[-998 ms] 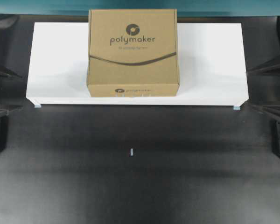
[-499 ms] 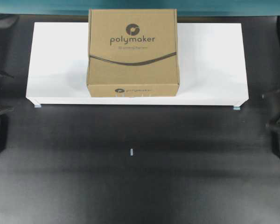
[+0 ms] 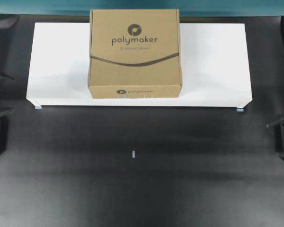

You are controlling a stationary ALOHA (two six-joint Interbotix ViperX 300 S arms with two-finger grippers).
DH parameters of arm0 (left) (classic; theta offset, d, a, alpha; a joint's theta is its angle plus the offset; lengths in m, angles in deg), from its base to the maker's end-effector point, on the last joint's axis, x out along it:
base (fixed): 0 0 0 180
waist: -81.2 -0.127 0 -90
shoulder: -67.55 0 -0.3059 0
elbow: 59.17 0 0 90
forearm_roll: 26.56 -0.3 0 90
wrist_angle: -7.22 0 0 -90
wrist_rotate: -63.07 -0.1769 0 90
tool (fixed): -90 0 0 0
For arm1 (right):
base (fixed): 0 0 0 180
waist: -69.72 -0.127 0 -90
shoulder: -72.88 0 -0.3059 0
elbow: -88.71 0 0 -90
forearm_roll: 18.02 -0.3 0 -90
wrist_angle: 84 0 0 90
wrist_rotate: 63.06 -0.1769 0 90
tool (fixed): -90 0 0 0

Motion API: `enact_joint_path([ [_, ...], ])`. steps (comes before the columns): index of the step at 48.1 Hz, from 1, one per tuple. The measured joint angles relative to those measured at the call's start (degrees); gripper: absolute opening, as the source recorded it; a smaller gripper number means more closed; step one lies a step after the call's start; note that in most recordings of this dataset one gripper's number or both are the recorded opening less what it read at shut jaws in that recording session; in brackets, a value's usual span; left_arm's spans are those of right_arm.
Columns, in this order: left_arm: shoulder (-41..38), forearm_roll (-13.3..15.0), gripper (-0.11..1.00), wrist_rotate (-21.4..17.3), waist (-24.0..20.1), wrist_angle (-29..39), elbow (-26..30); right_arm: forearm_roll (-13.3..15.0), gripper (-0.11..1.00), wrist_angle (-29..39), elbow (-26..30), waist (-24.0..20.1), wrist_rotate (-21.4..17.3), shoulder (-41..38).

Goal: Place the cardboard box on the stand after clamping it between your arms.

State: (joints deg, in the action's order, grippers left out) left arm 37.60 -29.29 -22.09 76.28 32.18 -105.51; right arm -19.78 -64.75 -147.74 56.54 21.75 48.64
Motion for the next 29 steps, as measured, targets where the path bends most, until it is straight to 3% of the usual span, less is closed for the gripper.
enact_joint_path([
  [7, 0.0, 0.0, 0.77, 0.09, 0.0, 0.0, 0.0, 0.79, 0.76, 0.44, -0.18, 11.6, 0.0, 2.11],
  [14, 0.0, 0.09, 0.77, 0.09, 0.0, 0.0, -0.09, 0.0, 0.76, 1.05, -0.35, 19.25, 0.0, 4.92],
  [22, 0.0, 0.09, 0.77, 0.09, 0.0, 0.0, -0.09, -1.32, 0.76, 2.37, -0.88, 18.37, 0.0, 6.06],
  [29, -0.18, 0.09, 0.76, 0.09, 0.0, -0.09, -0.26, -3.6, 0.75, 2.81, -0.88, 14.68, 0.0, 6.06],
])
